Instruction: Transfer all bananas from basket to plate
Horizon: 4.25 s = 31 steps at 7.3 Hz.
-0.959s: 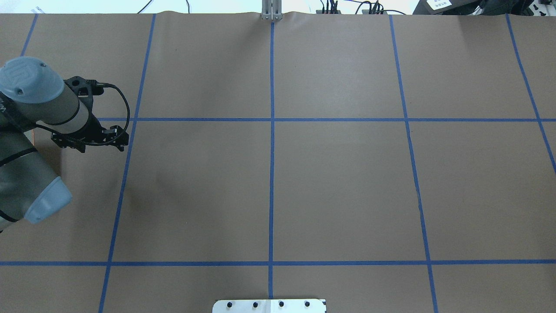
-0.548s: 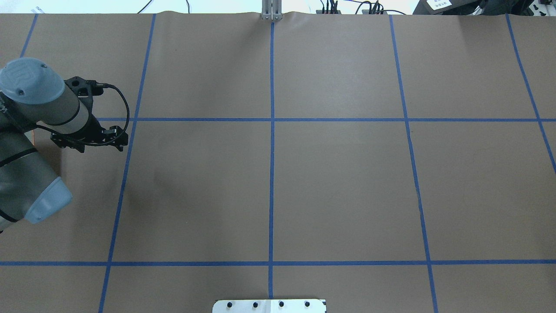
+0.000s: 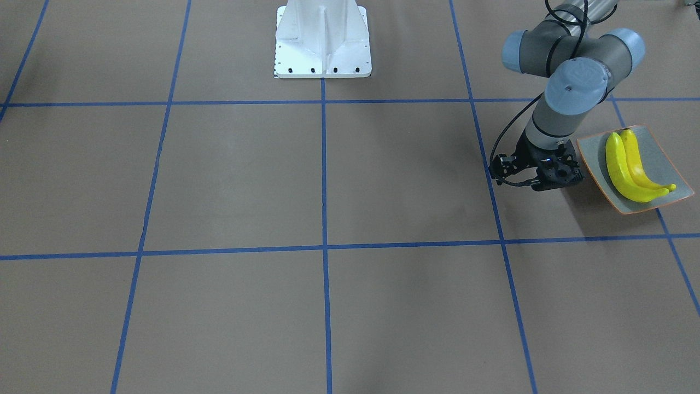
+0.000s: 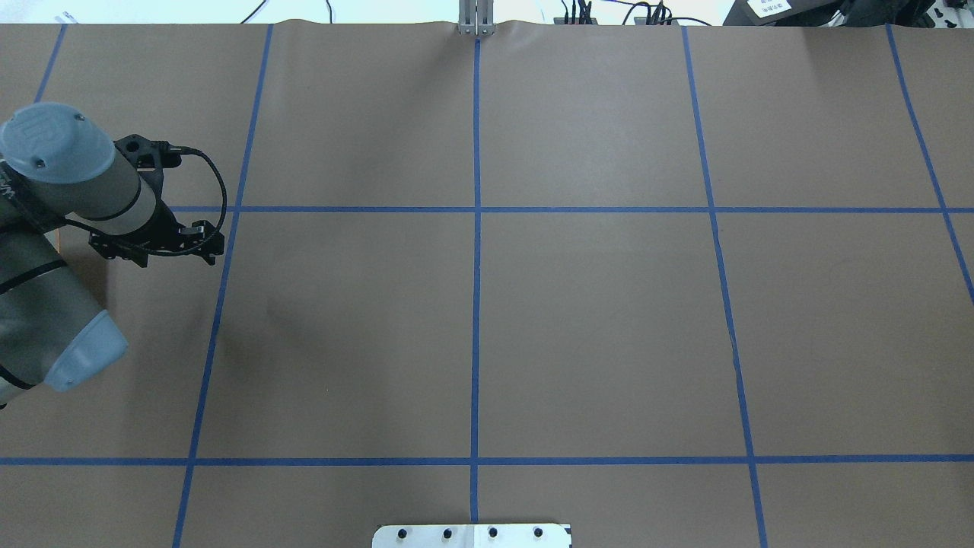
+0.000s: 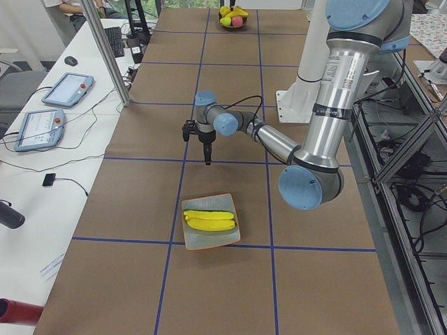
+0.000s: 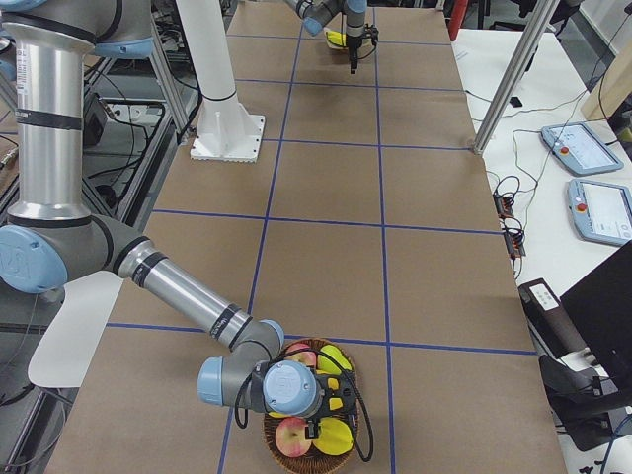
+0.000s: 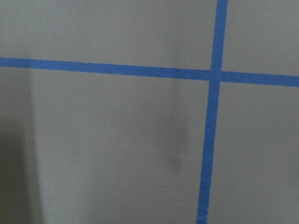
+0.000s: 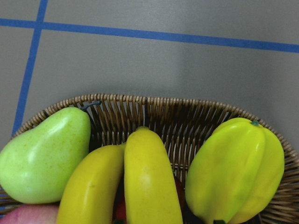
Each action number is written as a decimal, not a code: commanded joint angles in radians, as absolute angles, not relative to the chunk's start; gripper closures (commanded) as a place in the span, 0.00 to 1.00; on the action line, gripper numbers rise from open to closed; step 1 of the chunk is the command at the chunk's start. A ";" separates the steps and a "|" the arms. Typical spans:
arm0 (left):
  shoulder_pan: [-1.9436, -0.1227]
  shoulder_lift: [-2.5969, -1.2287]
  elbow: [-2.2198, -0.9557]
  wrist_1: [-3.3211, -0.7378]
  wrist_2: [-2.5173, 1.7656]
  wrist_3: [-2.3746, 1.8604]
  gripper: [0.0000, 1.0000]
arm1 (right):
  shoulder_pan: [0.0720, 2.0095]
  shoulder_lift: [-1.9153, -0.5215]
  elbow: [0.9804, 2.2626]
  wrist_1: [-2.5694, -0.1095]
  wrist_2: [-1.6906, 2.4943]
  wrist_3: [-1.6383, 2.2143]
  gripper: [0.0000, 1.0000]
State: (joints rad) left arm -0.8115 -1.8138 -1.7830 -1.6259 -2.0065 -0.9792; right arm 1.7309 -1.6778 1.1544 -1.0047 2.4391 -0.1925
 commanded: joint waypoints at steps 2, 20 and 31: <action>-0.811 -1.806 -1.782 -1.625 -1.993 -0.979 0.00 | 1.729 -1.675 1.155 -1.006 2.457 -0.184 1.00; -0.606 -2.081 -1.691 -2.142 -1.980 -1.329 0.00 | 1.369 -1.369 1.695 -1.274 2.640 0.630 1.00; -0.554 -2.278 -1.574 -2.498 -1.980 -1.428 0.03 | 0.819 -1.108 1.677 -0.898 2.260 1.331 1.00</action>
State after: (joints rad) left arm -0.5561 -2.2756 -1.6032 -2.4376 -1.9804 -1.4276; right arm 0.8388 -1.1115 1.6732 -0.9384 2.2660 1.2565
